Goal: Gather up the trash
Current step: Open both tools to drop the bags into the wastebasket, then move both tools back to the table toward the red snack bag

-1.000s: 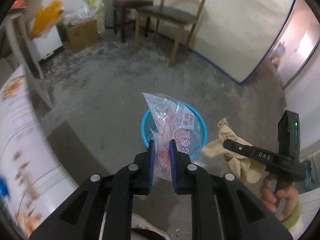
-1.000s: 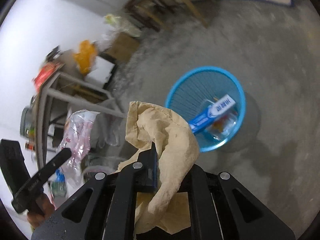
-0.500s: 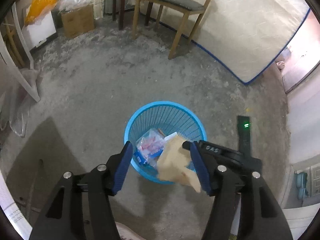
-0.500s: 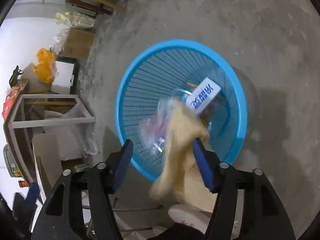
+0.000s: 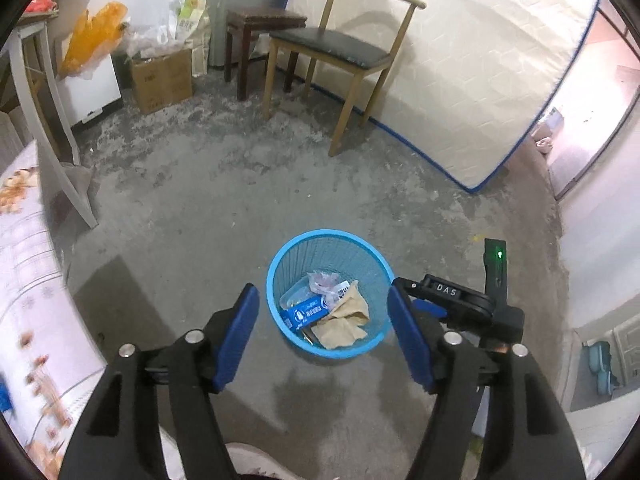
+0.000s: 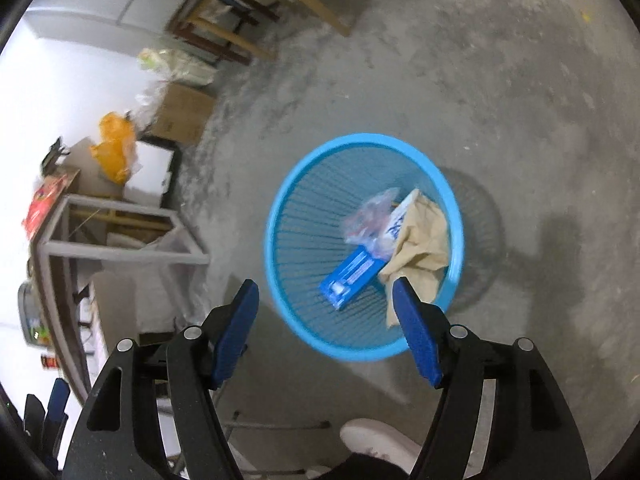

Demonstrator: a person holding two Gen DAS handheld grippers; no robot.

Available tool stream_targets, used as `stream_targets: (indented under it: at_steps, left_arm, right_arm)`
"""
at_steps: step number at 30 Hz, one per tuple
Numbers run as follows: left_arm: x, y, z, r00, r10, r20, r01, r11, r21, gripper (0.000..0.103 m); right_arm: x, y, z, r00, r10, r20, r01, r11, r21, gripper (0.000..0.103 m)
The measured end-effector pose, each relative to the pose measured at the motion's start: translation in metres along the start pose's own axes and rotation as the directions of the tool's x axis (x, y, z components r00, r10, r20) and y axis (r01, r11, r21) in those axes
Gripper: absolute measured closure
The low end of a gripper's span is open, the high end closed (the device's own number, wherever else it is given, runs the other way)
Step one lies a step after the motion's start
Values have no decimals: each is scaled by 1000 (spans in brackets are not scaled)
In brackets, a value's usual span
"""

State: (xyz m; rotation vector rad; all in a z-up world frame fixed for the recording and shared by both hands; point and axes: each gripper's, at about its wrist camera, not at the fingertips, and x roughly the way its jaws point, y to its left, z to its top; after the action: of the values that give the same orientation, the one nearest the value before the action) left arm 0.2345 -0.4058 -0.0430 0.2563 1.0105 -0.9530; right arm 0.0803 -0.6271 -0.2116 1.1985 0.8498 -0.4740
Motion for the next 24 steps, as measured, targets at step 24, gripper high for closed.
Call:
stream_targets:
  at_steps: [24]
  left_arm:
    - [-311,157,-263,857,322,402,-196,926,-323,27]
  right_arm:
    - [-111,242,-223,904,291,-312,-425,673,-605,29]
